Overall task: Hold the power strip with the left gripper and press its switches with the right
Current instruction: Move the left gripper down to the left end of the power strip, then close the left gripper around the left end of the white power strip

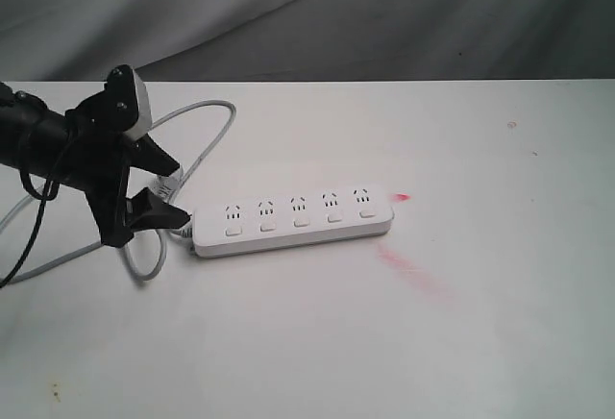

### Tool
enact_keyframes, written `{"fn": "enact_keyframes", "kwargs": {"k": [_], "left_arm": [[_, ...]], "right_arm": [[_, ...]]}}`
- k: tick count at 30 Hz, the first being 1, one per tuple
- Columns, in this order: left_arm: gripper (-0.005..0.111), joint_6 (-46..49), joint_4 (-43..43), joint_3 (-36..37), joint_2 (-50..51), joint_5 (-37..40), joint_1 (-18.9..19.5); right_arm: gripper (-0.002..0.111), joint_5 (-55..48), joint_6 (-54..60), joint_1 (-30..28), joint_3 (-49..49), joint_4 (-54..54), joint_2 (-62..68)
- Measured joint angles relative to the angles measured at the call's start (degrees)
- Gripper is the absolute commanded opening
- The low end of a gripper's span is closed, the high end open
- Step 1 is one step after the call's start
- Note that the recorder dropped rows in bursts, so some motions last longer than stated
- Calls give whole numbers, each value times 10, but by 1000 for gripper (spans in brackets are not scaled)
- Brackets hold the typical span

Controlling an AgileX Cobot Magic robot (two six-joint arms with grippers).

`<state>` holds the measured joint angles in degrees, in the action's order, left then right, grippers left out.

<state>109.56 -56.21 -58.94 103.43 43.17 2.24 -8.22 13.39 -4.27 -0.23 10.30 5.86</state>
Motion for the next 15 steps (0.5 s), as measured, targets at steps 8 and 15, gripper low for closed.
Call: {"fn": "enact_keyframes", "kwargs": {"k": [8, 15], "left_arm": [[82, 71, -37, 0, 47, 4, 0], [81, 99, -62, -4, 77, 3, 0]], "right_arm": [[0, 0, 0, 0, 0, 0, 0], [0, 0, 0, 0, 0, 0, 0]]}}
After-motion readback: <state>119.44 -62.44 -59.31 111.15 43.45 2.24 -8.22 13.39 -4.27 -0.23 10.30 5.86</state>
